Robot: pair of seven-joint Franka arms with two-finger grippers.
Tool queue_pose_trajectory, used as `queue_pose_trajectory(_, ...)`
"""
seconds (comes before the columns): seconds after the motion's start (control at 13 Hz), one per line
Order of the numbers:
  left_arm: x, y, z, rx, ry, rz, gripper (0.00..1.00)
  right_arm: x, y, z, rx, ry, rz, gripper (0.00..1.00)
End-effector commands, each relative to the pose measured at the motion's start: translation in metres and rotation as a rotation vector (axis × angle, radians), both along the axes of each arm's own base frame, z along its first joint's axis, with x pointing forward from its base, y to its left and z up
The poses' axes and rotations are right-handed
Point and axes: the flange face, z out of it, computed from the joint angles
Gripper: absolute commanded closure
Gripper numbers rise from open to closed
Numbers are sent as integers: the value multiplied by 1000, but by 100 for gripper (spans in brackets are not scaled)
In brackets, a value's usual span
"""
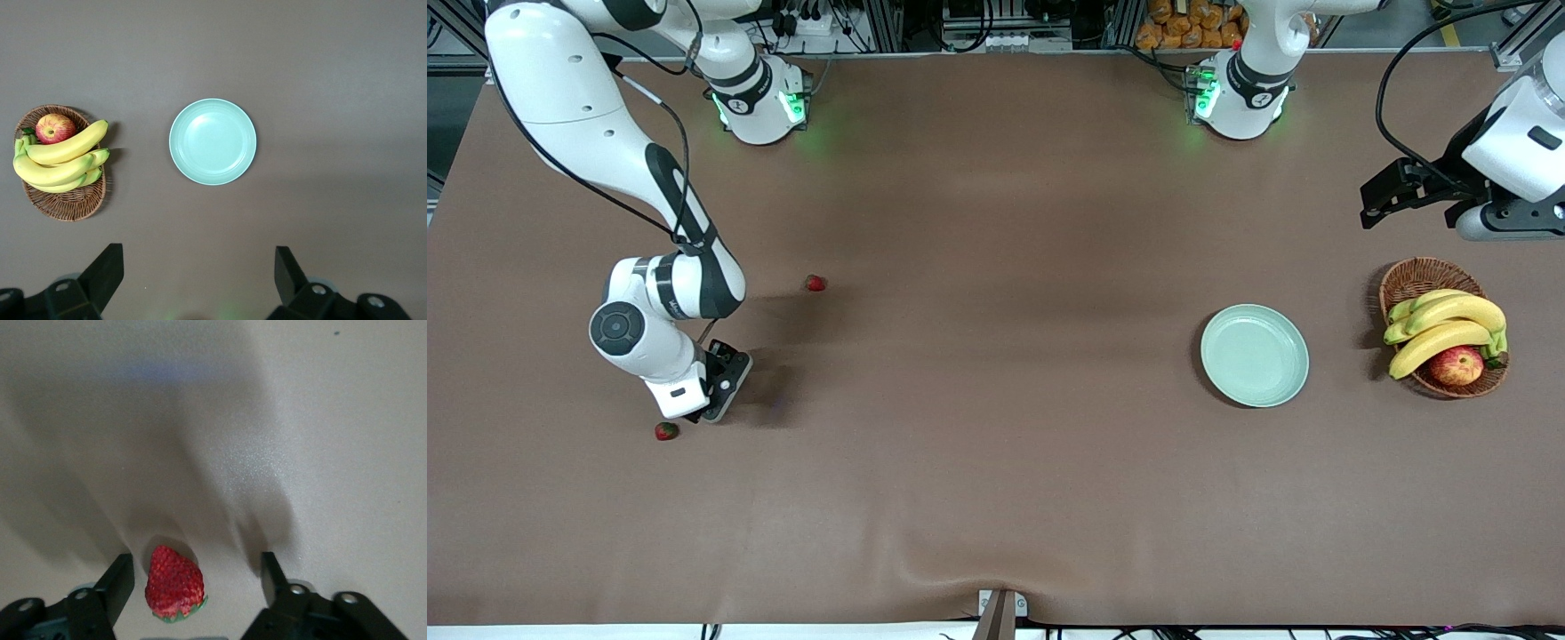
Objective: Collect all strawberries into plate
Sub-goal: 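Close the right gripper on the strawberry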
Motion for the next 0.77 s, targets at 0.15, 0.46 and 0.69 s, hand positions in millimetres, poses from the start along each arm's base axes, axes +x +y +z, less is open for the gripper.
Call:
queue_pose_trajectory(0.15, -1, 0, 2, 12, 2, 10, 0, 2, 1, 6, 3, -48, 103, 100)
queue_pose_trajectory(0.46, 3, -1, -3, 13, 4, 9, 0, 1, 2, 30, -1, -3, 106, 100)
queue_pose_trajectory(0.69, 8, -3, -11, 45, 13, 3, 0, 6, 22, 57, -2, 11, 120, 100)
